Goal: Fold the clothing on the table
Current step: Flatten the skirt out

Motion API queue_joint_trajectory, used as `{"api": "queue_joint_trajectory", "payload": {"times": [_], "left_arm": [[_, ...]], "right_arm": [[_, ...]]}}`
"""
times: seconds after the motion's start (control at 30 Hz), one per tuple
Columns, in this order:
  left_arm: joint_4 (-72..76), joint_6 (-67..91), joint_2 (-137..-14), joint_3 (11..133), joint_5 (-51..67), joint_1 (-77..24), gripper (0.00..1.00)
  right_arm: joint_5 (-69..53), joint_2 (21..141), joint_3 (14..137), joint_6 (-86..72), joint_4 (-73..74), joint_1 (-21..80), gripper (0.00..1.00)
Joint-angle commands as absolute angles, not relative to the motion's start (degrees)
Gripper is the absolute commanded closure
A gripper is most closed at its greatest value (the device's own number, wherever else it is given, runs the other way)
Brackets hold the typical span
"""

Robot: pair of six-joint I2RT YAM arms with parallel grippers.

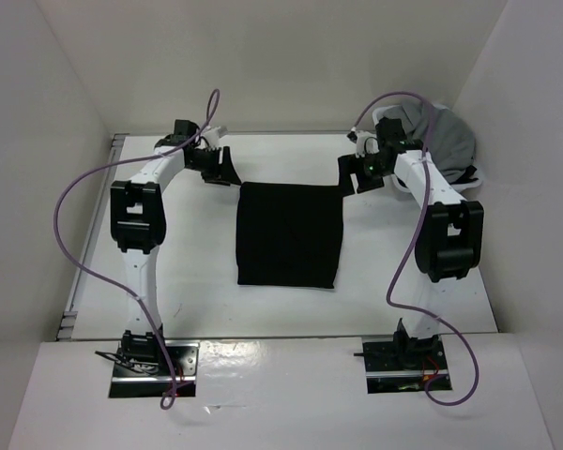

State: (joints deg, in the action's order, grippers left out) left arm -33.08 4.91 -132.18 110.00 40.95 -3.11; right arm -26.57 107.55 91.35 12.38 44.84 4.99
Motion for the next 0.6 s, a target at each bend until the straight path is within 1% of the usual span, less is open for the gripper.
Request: {"api": "queue_joint_trajectory", "payload": {"times": [0.0,0.07,0.37,0.57], "left_arm": [[-31.7,7.1,-135.0,114.6,42.3,-4.5,0.39],[-33.0,7.6,-136.8,115.8,41.7,-5.0,0.4],[-35.0,8.9,-141.2,118.4,36.0,-6.2,0.4],[-35.5,9.4,-143.3,120.8,35.9,-6.2,0.4]], "right_arm": [[-28.7,107.8,92.2,13.3,45.6,5.0,0.17],[-29.3,108.4,92.2,13.3,45.6,4.5,0.17],[-29.8,107.8,91.6,13.8,45.6,4.5,0.17],[-29.8,107.8,91.1,13.8,45.6,4.5,0.17]]}}
